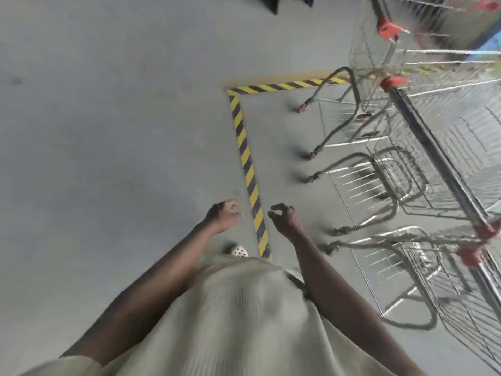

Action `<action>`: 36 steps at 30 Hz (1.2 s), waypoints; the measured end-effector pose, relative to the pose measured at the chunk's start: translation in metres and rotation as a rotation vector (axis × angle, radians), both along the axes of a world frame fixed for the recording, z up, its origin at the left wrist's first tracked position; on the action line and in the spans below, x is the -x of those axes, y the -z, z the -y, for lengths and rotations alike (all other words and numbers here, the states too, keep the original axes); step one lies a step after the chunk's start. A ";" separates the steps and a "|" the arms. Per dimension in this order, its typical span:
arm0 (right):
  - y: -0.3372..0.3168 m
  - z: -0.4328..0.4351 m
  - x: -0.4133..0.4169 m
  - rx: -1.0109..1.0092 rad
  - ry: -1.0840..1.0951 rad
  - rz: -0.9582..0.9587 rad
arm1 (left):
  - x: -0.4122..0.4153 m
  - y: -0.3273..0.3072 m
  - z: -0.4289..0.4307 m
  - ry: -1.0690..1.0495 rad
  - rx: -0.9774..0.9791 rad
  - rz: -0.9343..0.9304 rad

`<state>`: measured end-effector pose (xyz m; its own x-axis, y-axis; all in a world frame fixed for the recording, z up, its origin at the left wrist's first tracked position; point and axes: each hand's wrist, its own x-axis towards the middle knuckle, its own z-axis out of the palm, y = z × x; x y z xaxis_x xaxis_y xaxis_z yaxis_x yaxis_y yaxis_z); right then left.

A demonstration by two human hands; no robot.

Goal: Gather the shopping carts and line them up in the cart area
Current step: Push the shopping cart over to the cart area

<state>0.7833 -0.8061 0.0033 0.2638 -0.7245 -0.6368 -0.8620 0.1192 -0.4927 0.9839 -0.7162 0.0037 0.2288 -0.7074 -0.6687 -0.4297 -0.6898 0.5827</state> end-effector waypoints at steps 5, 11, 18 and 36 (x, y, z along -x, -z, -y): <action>0.005 0.025 -0.130 -0.093 -0.301 0.023 | -0.079 0.008 -0.054 -0.318 -0.002 -0.021; 0.006 0.017 -0.274 -0.310 -0.577 0.097 | -0.139 -0.016 -0.077 -0.530 0.054 -0.108; -0.010 0.026 -0.465 -0.638 -0.891 0.175 | -0.258 -0.011 -0.039 -0.515 0.358 0.076; -0.059 -0.029 -0.874 -0.493 -1.497 0.357 | -0.600 -0.055 -0.041 -0.870 -0.140 0.280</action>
<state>1.6568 -0.7775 0.0621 0.6877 0.5518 -0.4718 -0.2000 -0.4807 -0.8538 1.5836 -0.6749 0.0586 0.8078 -0.1275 -0.5754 0.1601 -0.8922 0.4224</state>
